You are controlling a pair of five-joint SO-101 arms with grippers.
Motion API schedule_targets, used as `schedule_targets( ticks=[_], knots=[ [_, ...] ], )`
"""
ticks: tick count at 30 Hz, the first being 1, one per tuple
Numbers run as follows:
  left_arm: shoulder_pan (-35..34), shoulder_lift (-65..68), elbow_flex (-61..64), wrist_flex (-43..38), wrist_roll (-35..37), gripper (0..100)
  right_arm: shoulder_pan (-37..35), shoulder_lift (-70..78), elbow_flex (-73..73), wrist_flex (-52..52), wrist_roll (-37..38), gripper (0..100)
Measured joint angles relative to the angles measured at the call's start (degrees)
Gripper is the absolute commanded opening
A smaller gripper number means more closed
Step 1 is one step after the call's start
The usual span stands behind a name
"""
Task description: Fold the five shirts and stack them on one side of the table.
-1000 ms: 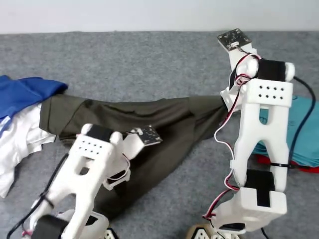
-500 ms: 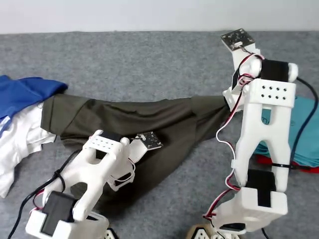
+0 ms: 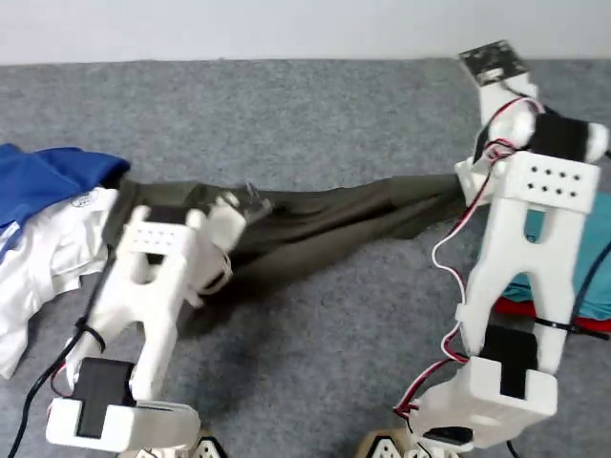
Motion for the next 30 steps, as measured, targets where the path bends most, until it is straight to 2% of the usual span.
schedule_targets(
  ticks=[7, 10, 13, 17, 21, 25, 30],
  knots=[
    [-1.14, 0.09, -8.79, 0.53, 0.53, 2, 0.26, 0.0, -7.38, 0.0, 0.35, 1.0],
    [-1.58, 0.09, -11.6, 1.41, 0.53, 10, 0.26, 0.0, -13.19, 0.0, 0.35, 1.0],
    [-2.46, 0.09, -15.91, 5.89, 0.53, 17, 0.26, 0.0, -19.25, 0.0, 0.35, 1.0],
    [-3.16, 0.18, -23.3, 12.75, 1.49, 17, 0.26, 0.0, -25.49, 0.0, 0.35, 1.0],
    [-2.99, 0.18, -30.77, 17.67, 1.49, 17, -2.64, 0.0, -28.75, 0.0, 0.35, 1.0],
    [0.53, 0.18, -32.79, 21.01, 1.58, 17, -5.45, 0.0, -29.01, 0.0, 0.35, 1.0],
    [9.76, 0.18, -32.18, 21.8, 2.02, 17, -6.86, 2.46, -29.01, 0.0, 0.35, 1.0]
  ],
)
